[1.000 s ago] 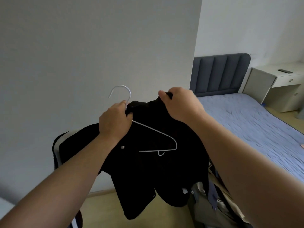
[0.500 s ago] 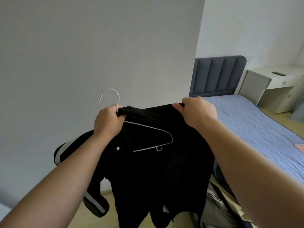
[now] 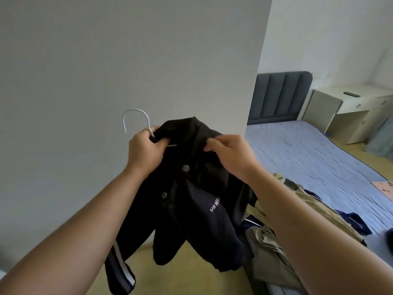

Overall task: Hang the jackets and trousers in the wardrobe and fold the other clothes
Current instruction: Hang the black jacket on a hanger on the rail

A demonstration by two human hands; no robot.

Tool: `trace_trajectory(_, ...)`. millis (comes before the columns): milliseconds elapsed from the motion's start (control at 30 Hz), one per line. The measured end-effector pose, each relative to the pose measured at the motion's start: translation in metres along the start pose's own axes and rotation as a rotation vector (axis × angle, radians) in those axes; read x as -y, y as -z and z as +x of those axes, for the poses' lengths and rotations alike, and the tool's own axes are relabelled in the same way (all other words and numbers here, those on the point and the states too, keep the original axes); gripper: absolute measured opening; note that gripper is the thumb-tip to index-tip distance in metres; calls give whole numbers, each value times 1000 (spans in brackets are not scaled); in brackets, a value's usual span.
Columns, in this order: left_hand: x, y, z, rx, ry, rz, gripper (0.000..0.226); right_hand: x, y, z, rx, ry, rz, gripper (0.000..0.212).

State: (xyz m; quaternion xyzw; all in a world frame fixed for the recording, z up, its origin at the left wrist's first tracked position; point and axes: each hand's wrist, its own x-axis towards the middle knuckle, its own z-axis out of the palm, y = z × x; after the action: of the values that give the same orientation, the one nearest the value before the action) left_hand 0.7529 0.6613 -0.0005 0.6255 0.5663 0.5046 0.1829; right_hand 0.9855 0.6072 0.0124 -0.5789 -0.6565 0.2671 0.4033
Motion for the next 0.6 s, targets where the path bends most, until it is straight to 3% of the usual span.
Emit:
trace_trajectory(67, -3, 2, 1, 21, -39, -54, 14, -13, -4, -6, -361, 21, -451, 22)
trace_trajectory(100, -4, 2, 0, 42, -57, -77, 16, -19, -7, -10, -416, 9, -538, 23)
trace_trajectory(233, -8, -4, -3, 93, -92, -145, 20, -36, -13, -13, -368, -251, -654, 63)
trace_trajectory(333, -10, -7, -8, 128, -135, -157, 16, -40, -9, -14, -403, -325, -606, 77)
trace_trajectory(467, -16, -6, -15, 141, -127, -189, 16, -42, -1, -18, -429, -301, -571, 78)
trace_trajectory(600, -19, 6, -26, 155, -103, -170, 19, -40, 0, -22, -346, -97, -699, 56)
